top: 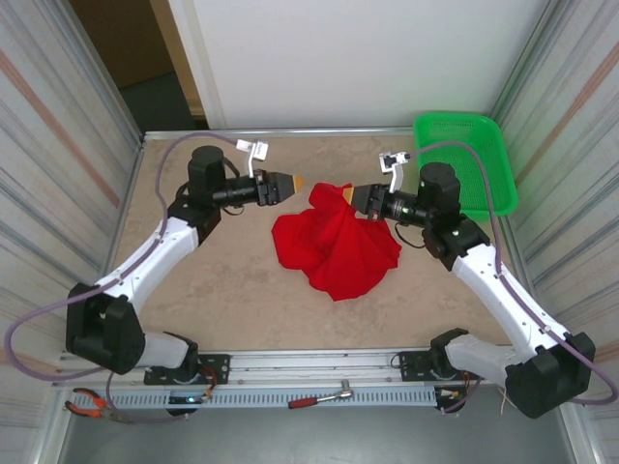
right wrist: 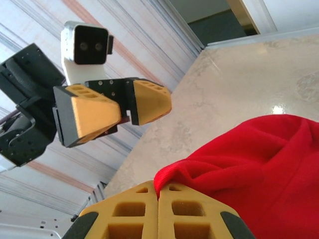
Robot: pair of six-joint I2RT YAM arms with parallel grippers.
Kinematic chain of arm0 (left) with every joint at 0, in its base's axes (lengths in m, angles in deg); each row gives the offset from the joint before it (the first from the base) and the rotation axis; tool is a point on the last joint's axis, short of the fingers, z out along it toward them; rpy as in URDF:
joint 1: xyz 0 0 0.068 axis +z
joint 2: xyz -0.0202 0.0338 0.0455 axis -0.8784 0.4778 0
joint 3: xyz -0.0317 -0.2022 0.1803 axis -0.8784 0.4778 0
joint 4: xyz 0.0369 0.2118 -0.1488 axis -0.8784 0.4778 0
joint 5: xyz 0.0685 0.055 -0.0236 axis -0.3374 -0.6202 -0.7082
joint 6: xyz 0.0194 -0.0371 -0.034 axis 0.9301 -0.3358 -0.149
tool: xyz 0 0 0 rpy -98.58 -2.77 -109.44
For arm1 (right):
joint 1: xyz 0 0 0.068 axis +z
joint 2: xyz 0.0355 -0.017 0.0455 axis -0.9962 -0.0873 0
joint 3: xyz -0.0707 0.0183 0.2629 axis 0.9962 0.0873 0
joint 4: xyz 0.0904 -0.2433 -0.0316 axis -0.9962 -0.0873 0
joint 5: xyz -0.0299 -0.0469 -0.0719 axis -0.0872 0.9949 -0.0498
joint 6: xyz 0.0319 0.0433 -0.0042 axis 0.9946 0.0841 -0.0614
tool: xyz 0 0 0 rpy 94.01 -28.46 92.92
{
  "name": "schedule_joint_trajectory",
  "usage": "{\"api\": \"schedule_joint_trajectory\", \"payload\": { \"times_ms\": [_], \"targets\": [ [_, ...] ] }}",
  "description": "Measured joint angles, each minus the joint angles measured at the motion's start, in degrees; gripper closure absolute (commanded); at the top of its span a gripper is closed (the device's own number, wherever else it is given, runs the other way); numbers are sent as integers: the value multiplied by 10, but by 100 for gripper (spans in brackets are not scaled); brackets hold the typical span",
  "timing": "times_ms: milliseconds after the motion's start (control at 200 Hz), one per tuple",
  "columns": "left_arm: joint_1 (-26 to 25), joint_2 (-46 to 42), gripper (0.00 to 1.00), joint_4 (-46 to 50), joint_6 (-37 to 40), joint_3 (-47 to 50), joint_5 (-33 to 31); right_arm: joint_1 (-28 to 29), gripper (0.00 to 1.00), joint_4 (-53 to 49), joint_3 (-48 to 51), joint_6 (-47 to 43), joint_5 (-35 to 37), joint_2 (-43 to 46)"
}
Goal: Fold the inside-out t-shirt
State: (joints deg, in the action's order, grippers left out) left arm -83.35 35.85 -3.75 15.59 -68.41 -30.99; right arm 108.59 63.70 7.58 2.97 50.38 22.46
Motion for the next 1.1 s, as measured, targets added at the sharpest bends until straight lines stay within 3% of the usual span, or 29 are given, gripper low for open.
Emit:
{"api": "schedule_joint_trajectory", "payload": {
  "times_ms": [100,401,746,781,832,927,972,1102],
  "targets": [
    [-9,36,26,-6,-47,2,-22,0,100,3,9,2,0,0],
    [-71,79,25,-126,-316,66,-120,12,100,3,19,11,4,0],
    [-129,79,25,-139,-398,63,-210,30,100,7,19,11,6,-14],
    [-131,79,30,-139,-403,63,-215,31,100,8,19,11,7,-14],
    [-135,81,45,-141,-406,63,-221,32,100,8,19,11,8,-14],
    [-136,96,87,-155,-415,63,-229,40,100,8,20,11,18,-14],
    [-136,105,100,-161,-414,63,-229,45,100,9,25,11,23,-12],
    [-128,125,100,-179,-395,63,-226,70,98,11,80,19,50,22]
  ]
}}
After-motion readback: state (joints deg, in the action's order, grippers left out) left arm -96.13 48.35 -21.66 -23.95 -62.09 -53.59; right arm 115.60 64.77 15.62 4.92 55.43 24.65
